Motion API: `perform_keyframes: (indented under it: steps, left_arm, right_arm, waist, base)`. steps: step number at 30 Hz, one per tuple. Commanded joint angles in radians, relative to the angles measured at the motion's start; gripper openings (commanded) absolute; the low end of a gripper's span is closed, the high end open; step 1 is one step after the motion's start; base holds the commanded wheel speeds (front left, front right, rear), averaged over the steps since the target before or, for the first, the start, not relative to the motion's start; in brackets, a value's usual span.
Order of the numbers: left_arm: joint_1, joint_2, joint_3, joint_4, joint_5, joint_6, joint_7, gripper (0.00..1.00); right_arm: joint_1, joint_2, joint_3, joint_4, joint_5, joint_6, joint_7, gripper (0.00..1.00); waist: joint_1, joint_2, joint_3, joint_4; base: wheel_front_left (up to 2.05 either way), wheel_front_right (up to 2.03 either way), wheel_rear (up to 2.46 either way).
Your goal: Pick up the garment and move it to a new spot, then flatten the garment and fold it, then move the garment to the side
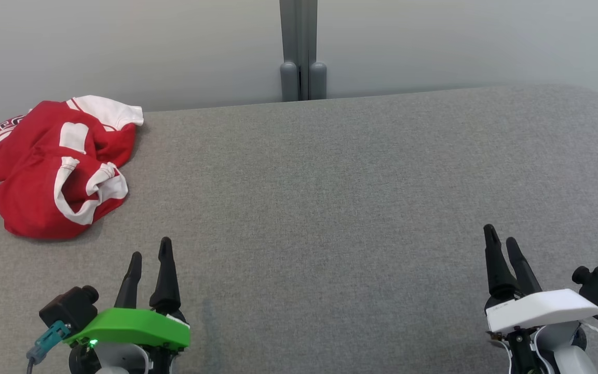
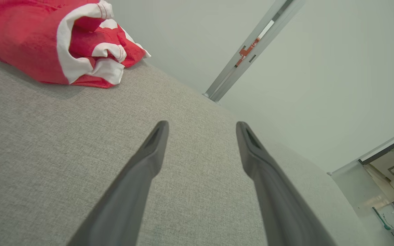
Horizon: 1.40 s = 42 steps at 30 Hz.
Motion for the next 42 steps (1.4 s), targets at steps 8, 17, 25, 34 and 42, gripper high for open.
perform_keyframes:
  steps: [8, 17, 25, 34, 42]
  left_arm:
    - [0.001, 0.011, -0.012, 0.002, 0.141, 0.009, -0.031, 1.0]
    - [0.003, 0.013, -0.024, 0.025, 0.244, 0.01, -0.054, 1.0]
    - [0.001, 0.014, -0.038, 0.046, 0.327, 0.009, -0.074, 1.0]
    - [0.001, 0.014, -0.048, 0.069, 0.393, 0.009, -0.094, 1.0]
    - [-0.002, 0.013, -0.054, 0.076, 0.449, 0.02, -0.112, 1.0]
  right_arm:
    - [0.005, -0.006, 0.02, -0.013, -0.15, 0.003, -0.032, 1.0]
    - [0.008, -0.008, 0.038, -0.01, -0.268, 0.003, -0.055, 1.0]
    - [0.011, -0.008, 0.051, -0.008, -0.347, 0.003, -0.075, 1.0]
    - [0.016, -0.009, 0.057, -0.013, -0.433, 0.003, -0.095, 1.0]
    - [0.019, -0.01, 0.06, -0.009, -0.502, 0.003, -0.114, 1.0]
  waist:
    - [0.0, 0.0, -0.001, 0.002]
    - [0.0, 0.0, -0.001, 0.004]
    - [0.0, 0.0, -0.001, 0.005]
    - [0.0, 0.0, -0.001, 0.007]
    - [0.0, 0.0, -0.001, 0.009]
  base:
    - [0.0, 0.0, 0.0]
    - [0.0, 0.0, 0.0]
    - [0.0, 0.0, 0.0]
    - [0.0, 0.0, 0.0]
    - [0.0, 0.0, 0.0]
